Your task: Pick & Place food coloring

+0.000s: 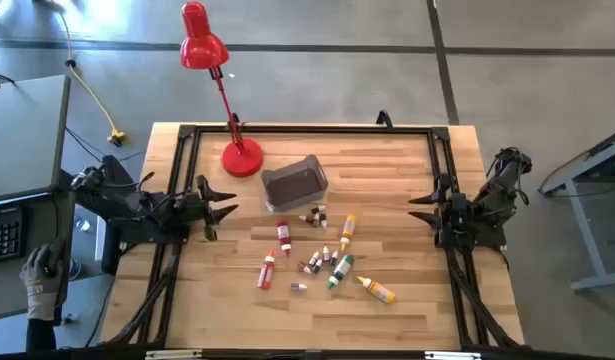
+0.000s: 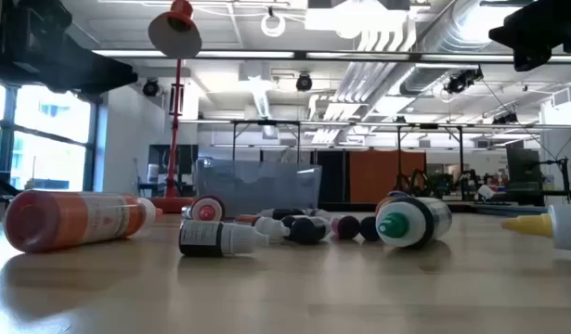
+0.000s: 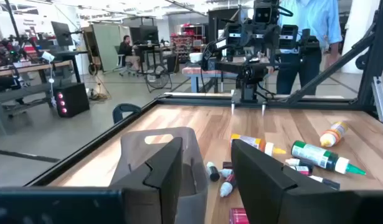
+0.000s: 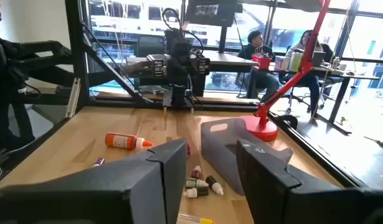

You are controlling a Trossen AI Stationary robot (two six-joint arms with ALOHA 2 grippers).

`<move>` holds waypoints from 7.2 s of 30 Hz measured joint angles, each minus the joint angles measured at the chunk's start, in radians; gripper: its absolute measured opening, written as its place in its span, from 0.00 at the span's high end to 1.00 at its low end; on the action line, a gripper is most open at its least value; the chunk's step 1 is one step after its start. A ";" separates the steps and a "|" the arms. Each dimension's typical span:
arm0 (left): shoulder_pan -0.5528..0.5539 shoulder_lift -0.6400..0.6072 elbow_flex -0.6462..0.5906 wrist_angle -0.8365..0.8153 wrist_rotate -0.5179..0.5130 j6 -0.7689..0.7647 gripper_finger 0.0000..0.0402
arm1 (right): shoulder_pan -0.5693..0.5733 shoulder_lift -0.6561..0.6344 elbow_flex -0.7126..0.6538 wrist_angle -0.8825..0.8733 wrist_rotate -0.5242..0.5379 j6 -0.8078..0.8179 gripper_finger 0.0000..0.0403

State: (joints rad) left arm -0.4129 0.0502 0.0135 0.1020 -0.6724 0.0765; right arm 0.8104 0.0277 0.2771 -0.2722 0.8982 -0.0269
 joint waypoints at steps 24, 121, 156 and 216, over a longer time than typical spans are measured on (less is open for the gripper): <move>0.000 0.000 0.000 0.000 0.000 0.000 0.66 | 0.000 0.000 0.000 0.000 0.000 0.000 0.67; 0.000 0.000 0.018 0.303 -0.057 0.165 0.66 | 0.000 0.000 0.000 0.296 0.017 -0.345 0.67; 0.000 0.000 0.019 0.271 -0.115 0.133 0.66 | -0.001 0.006 0.000 0.637 -0.146 -0.657 0.67; 0.001 0.380 0.542 -0.344 -0.341 -0.040 0.66 | -0.758 1.282 0.274 0.634 -0.914 -0.331 0.67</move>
State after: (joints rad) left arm -0.4123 0.4297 0.5556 -0.2424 -1.0130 0.0360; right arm 0.0525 1.3102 0.5510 0.3621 -0.0162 -0.3579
